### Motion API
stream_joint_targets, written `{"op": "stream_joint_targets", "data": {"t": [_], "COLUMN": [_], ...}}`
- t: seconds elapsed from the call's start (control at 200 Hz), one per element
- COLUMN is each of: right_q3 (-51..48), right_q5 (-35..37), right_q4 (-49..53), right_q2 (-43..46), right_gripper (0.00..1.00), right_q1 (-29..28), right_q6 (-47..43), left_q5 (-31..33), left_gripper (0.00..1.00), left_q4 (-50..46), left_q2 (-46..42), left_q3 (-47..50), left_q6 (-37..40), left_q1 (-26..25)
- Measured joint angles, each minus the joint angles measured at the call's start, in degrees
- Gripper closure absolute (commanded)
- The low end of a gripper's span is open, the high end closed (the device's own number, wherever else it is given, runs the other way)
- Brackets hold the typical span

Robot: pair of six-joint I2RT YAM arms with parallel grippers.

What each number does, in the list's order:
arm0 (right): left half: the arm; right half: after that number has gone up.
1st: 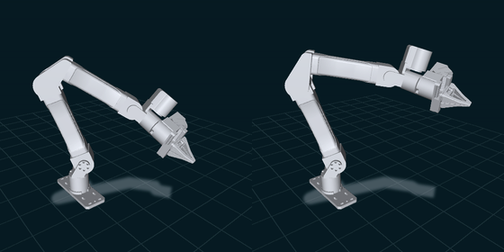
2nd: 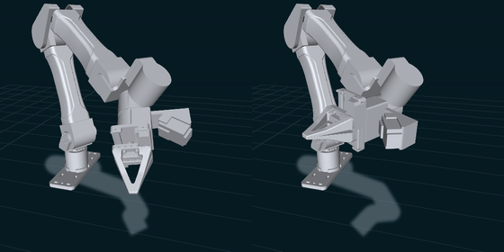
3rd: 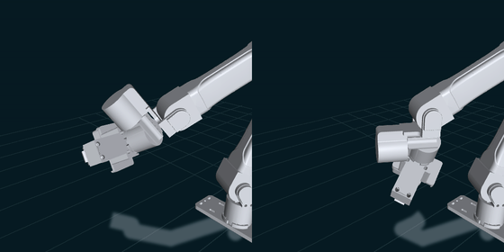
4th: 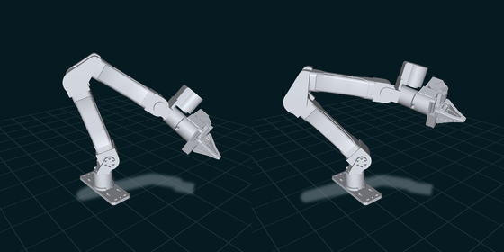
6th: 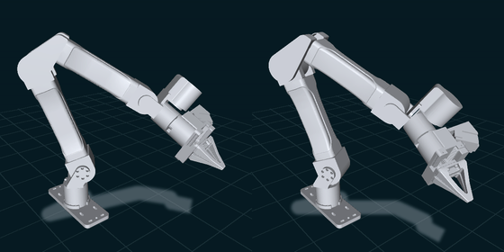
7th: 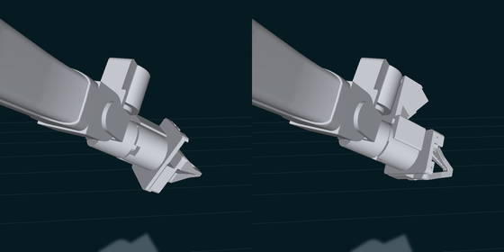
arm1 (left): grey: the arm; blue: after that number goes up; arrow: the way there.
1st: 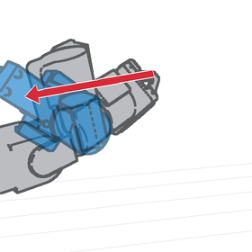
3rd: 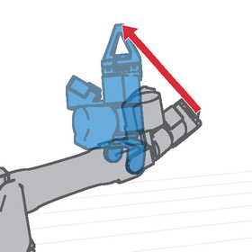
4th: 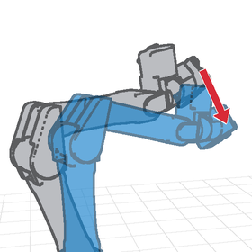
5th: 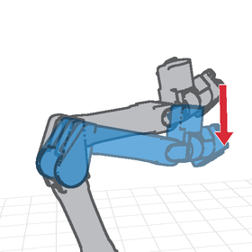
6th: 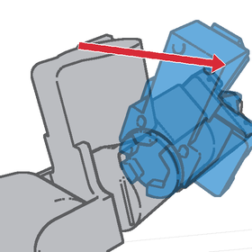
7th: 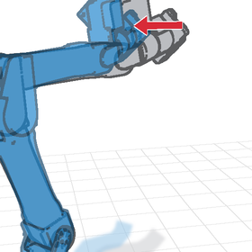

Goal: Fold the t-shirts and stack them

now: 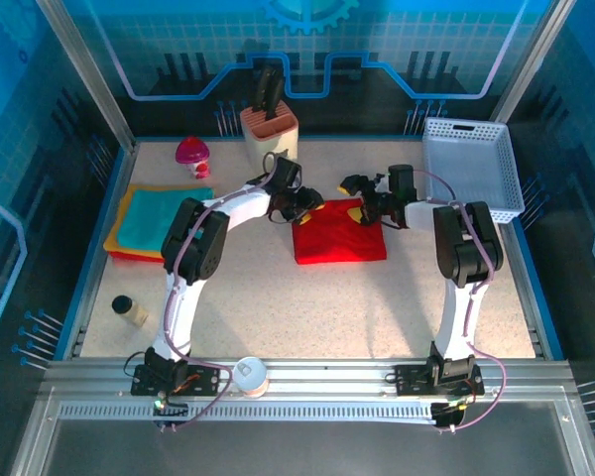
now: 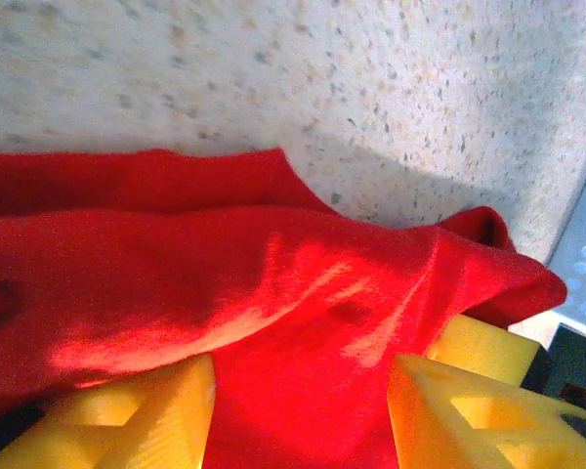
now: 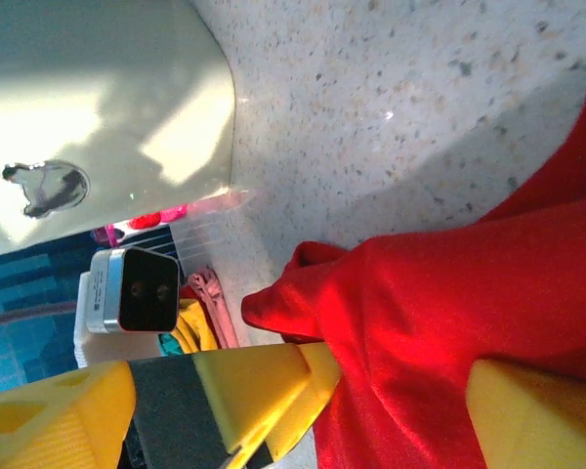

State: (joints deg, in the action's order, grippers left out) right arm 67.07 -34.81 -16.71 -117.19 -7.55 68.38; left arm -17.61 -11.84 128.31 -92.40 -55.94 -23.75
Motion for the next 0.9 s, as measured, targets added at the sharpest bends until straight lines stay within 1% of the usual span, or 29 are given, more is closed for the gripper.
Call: {"op": "stream_joint_targets", "data": {"t": [0.095, 0.2, 0.465, 0.575, 0.68, 0.886, 0.901], "right_q3": [-0.96, -2.32, -3.50, -3.50, -3.37, -1.05, -0.96], "right_q5": [-0.61, -1.84, -2.78, -2.75, -2.73, -1.01, -0.83], "right_q4": [-1.14, -2.99, -4.90, -3.41, -0.17, 13.86, 14.80], "right_q2": [0.00, 0.07, 0.52, 1.70, 4.04, 11.04, 11.67], "right_gripper": [0.11, 0.11, 0.11, 0.10, 0.09, 0.06, 0.04], "right_q1": [1.73, 3.23, 4.00, 4.24, 4.63, 4.61, 4.61], "right_q6": [0.04, 0.26, 1.11, 1.07, 0.07, -7.96, -8.68], "left_q5": [-0.02, -0.48, -0.15, 0.48, 1.81, 3.32, 3.37], "left_gripper": [0.48, 0.48, 0.49, 0.48, 0.46, 0.44, 0.43], "left_q4": [2.54, 4.70, 4.90, 0.02, -5.97, -17.99, -18.64], "left_q2": [-2.10, -3.37, -4.59, -5.73, -7.74, -12.79, -12.98], "left_q3": [4.48, 7.26, 8.90, 8.52, 8.13, 5.64, 5.44], "left_q6": [-1.49, -2.93, -3.48, -0.74, 3.91, 13.29, 14.12], "left_q1": [1.84, 3.39, 3.78, 3.98, 4.33, 4.50, 4.50]}}
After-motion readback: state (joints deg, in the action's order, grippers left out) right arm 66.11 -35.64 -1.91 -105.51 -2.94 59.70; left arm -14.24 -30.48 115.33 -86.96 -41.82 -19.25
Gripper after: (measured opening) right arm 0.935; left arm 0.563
